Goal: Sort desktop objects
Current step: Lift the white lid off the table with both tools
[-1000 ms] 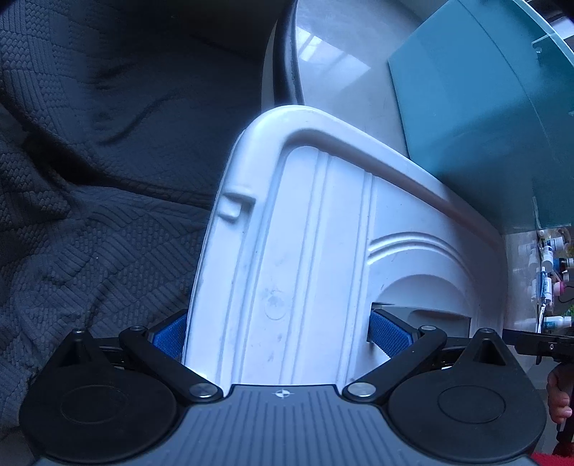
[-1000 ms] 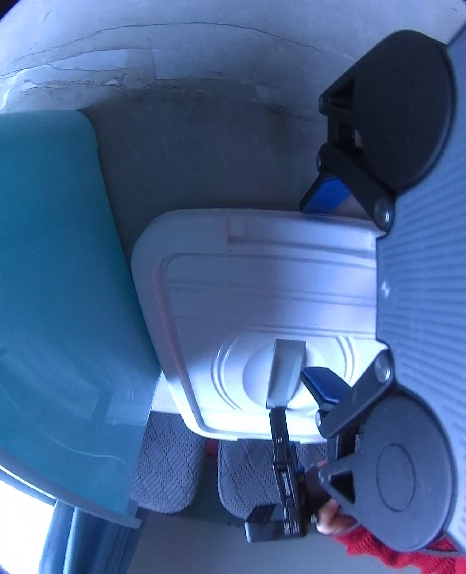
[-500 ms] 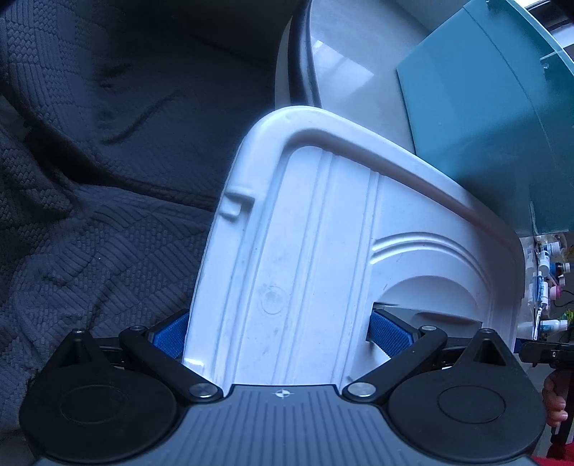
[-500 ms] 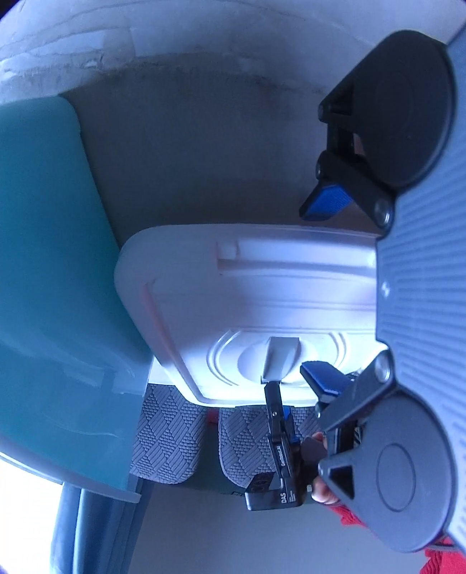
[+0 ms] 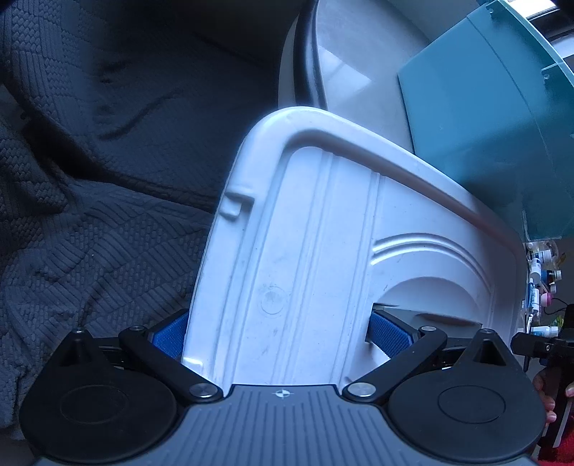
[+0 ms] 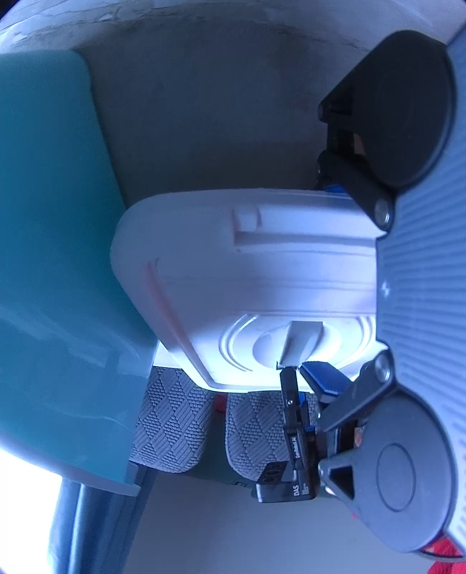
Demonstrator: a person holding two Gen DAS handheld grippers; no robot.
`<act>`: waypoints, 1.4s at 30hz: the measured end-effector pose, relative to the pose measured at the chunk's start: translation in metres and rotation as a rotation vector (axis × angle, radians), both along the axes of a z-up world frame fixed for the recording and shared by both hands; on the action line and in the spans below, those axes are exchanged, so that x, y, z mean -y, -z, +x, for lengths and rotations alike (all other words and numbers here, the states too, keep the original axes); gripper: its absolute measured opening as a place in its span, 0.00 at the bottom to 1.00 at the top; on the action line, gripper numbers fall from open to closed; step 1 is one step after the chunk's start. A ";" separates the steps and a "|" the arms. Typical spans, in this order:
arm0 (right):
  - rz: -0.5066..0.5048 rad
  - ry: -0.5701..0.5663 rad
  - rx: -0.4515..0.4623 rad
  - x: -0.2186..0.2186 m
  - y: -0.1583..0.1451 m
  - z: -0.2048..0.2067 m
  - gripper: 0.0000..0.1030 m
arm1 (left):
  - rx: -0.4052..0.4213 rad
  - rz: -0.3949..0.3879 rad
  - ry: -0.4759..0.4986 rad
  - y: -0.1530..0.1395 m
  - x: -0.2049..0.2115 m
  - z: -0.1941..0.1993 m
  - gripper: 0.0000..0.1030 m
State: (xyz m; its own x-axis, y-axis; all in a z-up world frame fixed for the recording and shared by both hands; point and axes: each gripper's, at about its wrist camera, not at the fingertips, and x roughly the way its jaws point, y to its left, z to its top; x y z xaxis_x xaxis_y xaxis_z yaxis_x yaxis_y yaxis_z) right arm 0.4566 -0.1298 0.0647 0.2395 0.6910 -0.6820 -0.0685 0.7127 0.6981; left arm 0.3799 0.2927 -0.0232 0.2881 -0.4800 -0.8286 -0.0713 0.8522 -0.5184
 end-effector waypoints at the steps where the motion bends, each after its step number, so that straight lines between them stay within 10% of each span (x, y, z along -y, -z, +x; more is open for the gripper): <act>1: -0.033 0.002 0.012 -0.004 -0.003 0.000 0.85 | 0.003 -0.005 -0.003 0.001 0.000 0.000 1.00; 5: -0.204 -0.033 0.087 -0.030 -0.016 0.004 0.88 | 0.032 -0.056 -0.013 0.008 -0.003 -0.002 1.00; 7: -0.274 -0.034 0.114 -0.036 -0.020 0.004 0.73 | 0.049 -0.076 -0.021 0.010 -0.004 -0.002 1.00; 14: -0.125 0.032 -0.045 0.001 -0.014 0.021 0.53 | 0.045 -0.012 -0.023 0.000 0.013 -0.004 1.00; 27: -0.040 -0.055 -0.074 0.055 -0.006 0.045 0.49 | 0.149 -0.089 0.173 0.000 0.048 0.007 1.00; 42: -0.074 -0.078 -0.072 0.051 -0.006 0.068 0.53 | -0.001 -0.083 0.263 -0.004 0.062 0.018 1.00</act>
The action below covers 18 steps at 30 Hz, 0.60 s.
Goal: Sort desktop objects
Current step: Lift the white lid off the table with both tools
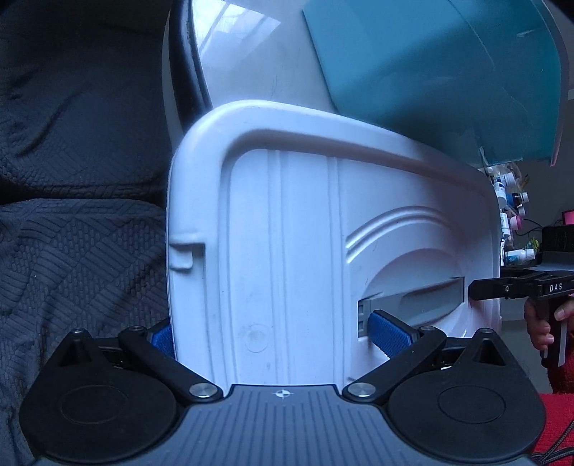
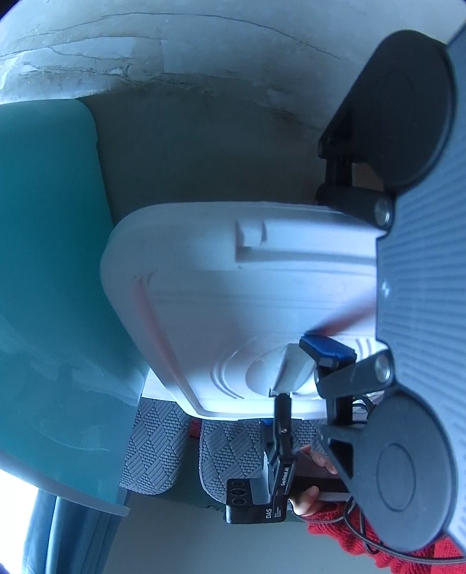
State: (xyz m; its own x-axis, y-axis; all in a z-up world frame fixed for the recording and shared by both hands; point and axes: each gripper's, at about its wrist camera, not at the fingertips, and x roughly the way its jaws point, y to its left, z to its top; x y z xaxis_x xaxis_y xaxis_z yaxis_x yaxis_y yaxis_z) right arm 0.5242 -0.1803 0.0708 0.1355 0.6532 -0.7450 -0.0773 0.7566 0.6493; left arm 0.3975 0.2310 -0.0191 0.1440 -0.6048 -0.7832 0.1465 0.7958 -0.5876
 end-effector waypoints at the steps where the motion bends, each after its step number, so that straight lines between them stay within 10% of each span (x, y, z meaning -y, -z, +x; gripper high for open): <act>1: -0.004 -0.004 0.003 -0.004 -0.001 0.001 0.53 | 0.008 -0.003 -0.012 0.001 -0.001 -0.001 1.00; 18: -0.002 -0.036 0.061 0.027 -0.029 -0.012 0.54 | 0.099 0.034 -0.058 -0.040 0.037 -0.036 0.99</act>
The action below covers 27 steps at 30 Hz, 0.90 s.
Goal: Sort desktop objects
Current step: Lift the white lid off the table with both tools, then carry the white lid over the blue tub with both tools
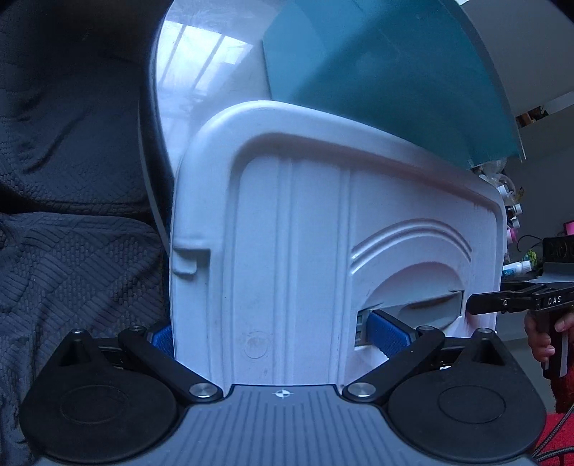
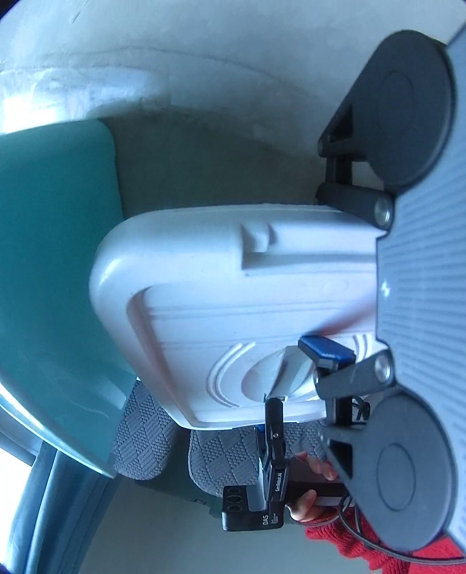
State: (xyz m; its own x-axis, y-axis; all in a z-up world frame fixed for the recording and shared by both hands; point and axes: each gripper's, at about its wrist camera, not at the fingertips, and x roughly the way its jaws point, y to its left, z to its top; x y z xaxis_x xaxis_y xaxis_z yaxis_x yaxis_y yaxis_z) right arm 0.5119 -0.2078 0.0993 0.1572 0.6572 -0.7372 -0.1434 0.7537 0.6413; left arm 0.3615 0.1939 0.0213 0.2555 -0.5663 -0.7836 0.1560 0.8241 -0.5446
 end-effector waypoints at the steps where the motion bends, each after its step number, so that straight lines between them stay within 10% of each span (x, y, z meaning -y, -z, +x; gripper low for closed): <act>1: 0.006 0.001 -0.003 0.004 0.000 -0.002 0.54 | 0.006 0.007 0.001 -0.003 0.004 -0.004 0.99; 15: 0.082 -0.041 -0.017 0.065 0.000 -0.057 0.54 | 0.017 0.082 -0.112 -0.034 0.084 -0.109 0.99; 27: 0.191 -0.073 -0.029 0.088 -0.022 -0.074 0.53 | 0.082 0.174 -0.187 -0.117 0.128 -0.176 0.99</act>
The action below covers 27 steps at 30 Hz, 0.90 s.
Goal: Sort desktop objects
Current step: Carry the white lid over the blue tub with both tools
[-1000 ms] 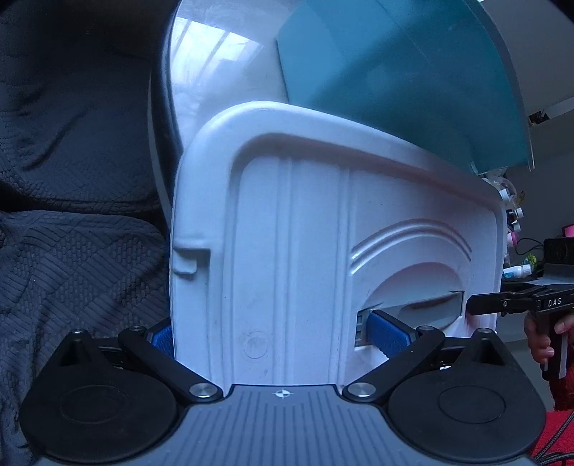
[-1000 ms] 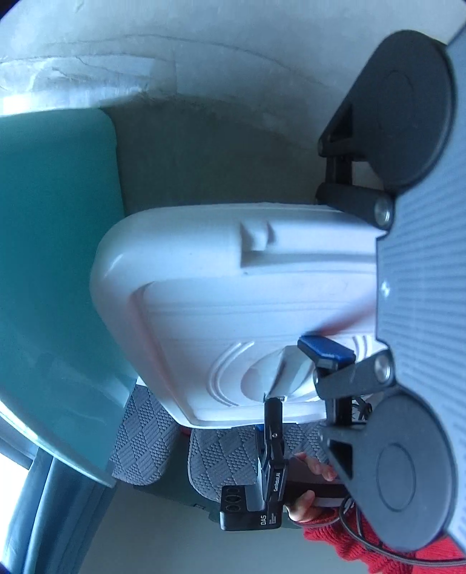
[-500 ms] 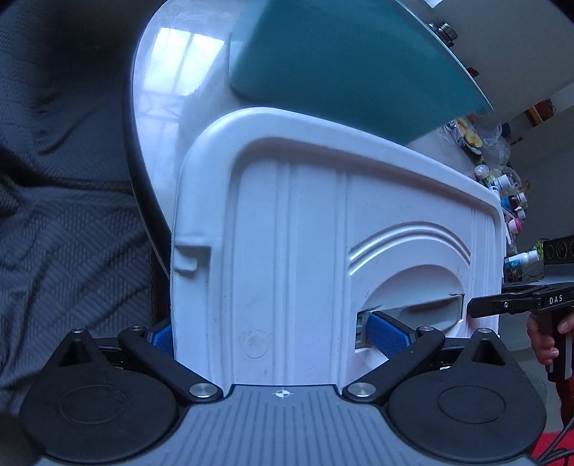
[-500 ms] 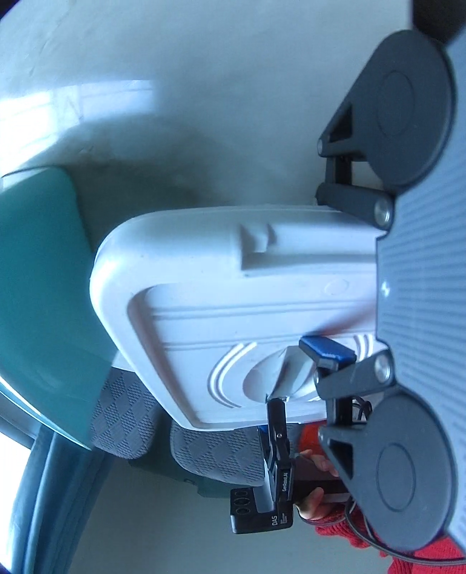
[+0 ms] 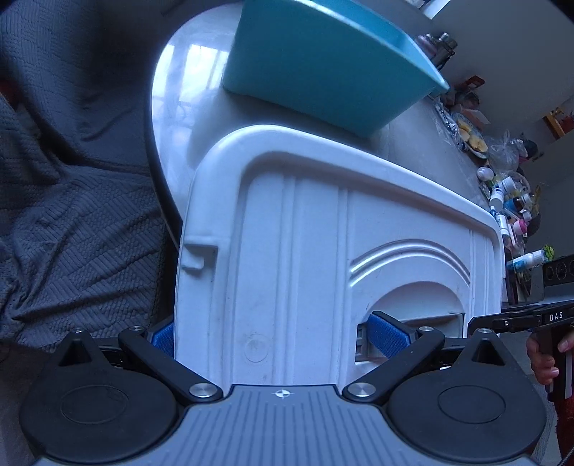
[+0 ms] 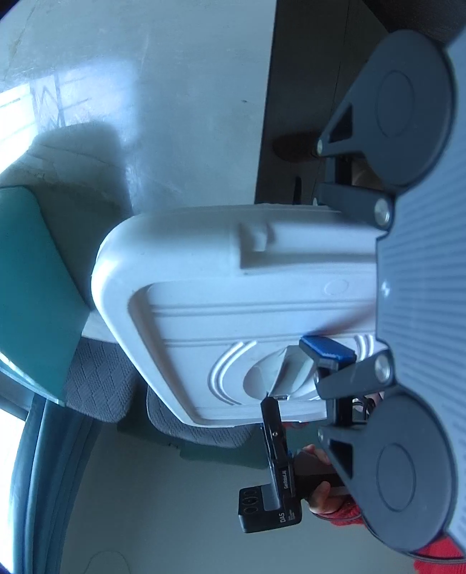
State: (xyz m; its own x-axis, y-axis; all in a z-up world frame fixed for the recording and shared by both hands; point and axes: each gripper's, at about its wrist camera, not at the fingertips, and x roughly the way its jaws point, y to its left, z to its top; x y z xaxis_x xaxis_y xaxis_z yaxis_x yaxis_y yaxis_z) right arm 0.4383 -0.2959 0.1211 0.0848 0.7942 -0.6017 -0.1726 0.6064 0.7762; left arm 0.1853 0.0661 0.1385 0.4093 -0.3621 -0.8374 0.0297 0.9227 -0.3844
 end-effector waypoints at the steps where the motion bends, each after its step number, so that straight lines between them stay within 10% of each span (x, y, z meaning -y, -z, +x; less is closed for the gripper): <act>1: 0.007 -0.003 0.008 0.002 -0.005 0.002 0.53 | 0.011 0.008 -0.001 -0.011 0.002 -0.002 0.99; 11: 0.070 -0.013 0.025 0.010 -0.046 0.023 0.53 | 0.050 0.078 -0.014 -0.091 0.018 -0.007 0.99; 27: 0.085 -0.032 0.039 0.009 -0.047 0.022 0.53 | 0.058 0.080 -0.045 -0.141 0.012 0.037 0.99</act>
